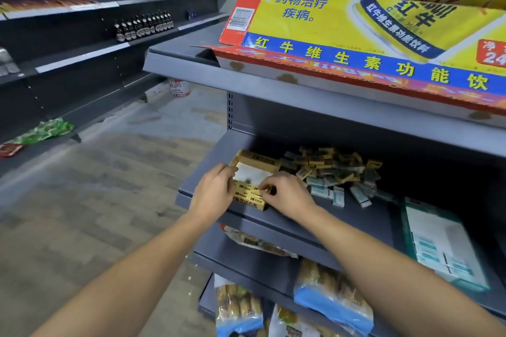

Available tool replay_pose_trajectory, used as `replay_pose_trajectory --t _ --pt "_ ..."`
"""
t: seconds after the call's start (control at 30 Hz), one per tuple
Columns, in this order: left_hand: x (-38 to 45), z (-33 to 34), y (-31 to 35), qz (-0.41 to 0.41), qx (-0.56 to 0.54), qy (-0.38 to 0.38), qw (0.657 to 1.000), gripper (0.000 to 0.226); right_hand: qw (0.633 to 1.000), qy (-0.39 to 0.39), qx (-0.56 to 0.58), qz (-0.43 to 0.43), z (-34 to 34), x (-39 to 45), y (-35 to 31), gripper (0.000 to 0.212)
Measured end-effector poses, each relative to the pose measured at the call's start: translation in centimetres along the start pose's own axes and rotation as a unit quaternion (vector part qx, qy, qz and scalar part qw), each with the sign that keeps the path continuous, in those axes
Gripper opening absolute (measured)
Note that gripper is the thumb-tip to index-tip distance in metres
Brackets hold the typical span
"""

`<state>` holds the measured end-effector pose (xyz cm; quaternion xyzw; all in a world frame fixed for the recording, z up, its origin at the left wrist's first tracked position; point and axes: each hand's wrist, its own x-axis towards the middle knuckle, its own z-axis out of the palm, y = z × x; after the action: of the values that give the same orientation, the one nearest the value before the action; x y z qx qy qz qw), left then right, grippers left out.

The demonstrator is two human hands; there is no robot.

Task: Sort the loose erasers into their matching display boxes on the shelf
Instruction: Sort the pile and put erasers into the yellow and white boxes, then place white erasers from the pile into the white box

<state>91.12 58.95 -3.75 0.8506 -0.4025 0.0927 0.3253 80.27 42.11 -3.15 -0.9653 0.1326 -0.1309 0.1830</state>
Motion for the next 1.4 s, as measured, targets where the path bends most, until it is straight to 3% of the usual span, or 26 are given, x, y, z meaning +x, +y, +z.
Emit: replay_pose_trajectory --t 0.27,0.4,0.8,1.13,1.4 --pt "0.0 0.2 0.3 0.007 -0.008 -0.010 1.000 0.033 0.999 -0.017 0.010 -0.025 0.1 -0.5 -0.2 0.019" --pt "0.7 1.4 2.0 0.035 -0.020 -0.022 0.999 0.030 0.998 0.043 0.034 -0.031 -0.5 -2.0 0.6 0.021" --pt "3.2 8.6 12.8 0.166 -0.040 -0.116 0.978 0.029 0.981 0.130 0.001 0.143 -6.6 -9.9 9.3 0.026" --pt "3.7 10.9 15.9 0.171 -0.016 -0.151 0.974 0.034 0.971 0.141 -0.028 0.189 -7.9 -11.1 11.7 0.037" --pt "3.8 10.9 14.5 0.159 -0.034 -0.157 0.974 0.033 0.962 0.108 -0.068 0.240 -7.1 -9.9 12.1 0.032"
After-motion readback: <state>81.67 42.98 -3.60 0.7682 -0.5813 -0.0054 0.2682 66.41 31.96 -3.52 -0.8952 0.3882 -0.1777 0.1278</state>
